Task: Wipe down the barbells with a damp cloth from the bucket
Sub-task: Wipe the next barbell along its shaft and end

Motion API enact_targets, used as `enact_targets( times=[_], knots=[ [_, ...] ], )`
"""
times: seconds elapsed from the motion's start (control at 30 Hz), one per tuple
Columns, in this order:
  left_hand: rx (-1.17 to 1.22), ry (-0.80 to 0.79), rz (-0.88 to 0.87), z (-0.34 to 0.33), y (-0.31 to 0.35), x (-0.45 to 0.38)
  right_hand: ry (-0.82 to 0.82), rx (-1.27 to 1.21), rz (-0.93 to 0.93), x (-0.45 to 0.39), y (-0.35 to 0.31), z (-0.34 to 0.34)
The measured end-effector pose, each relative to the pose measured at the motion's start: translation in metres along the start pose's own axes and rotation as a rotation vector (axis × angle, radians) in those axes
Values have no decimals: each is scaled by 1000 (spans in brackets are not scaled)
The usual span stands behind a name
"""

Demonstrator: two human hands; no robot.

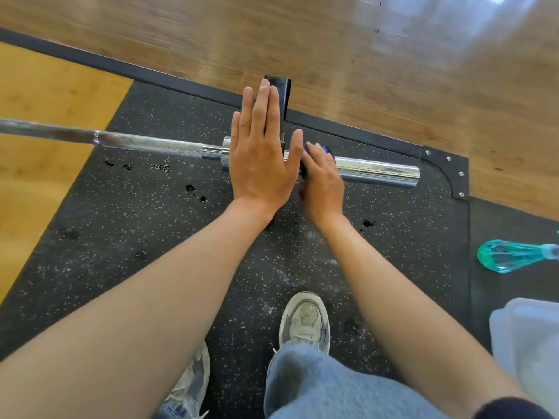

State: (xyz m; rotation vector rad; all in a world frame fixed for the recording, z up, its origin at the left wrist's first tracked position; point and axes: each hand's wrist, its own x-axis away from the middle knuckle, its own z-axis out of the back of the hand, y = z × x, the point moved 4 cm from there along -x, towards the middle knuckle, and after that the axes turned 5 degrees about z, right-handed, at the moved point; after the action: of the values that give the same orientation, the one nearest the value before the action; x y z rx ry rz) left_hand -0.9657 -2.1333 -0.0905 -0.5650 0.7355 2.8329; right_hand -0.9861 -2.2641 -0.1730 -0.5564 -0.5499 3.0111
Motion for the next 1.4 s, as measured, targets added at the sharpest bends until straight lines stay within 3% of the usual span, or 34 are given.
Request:
enact_targets(
  times=[0.13,0.3,0.43,0.47,0.57,0.6,0.7,0.73,0.87,0.9,1.0,1.07,1.13,1.2,1.33,1.4],
  knots=[
    [-1,15,-19,-5,-1,-11,226,10,-398,-9,51,19],
    [-5,17,-4,-7,1,-20,52,72,-21,-9,51,18],
    [3,30,-5,-7,2,-18,209,65,-322,-5,73,26],
    [3,33,-3,-7,2,-17,208,70,-296,-6,61,22],
    [-7,30,-7,-7,2,-12,61,55,8,-4,41,14],
    [-6,29,-10,-7,1,-11,69,62,4,-6,50,18],
    [15,33,-9,-5,1,-6,245,8,-420,2,76,24],
    [25,37,-7,-5,1,-4,261,-5,-443,4,63,20],
    [42,39,-17,-2,-1,7,64,6,-27,13,19,7],
    [49,42,-19,-1,-2,11,89,9,-53,12,28,13],
    [69,60,-30,5,-2,23,244,3,-367,17,51,24],
    [78,61,-33,7,-3,33,207,33,-319,21,30,17],
    [95,50,-30,9,-5,44,104,39,-83,31,15,9],
    [108,37,-42,13,-7,54,73,41,20,33,25,18],
    [122,-9,-81,18,-10,76,242,49,-322,48,38,32],
    [124,-17,-78,22,-11,88,156,71,-224,52,17,24]
  ],
)
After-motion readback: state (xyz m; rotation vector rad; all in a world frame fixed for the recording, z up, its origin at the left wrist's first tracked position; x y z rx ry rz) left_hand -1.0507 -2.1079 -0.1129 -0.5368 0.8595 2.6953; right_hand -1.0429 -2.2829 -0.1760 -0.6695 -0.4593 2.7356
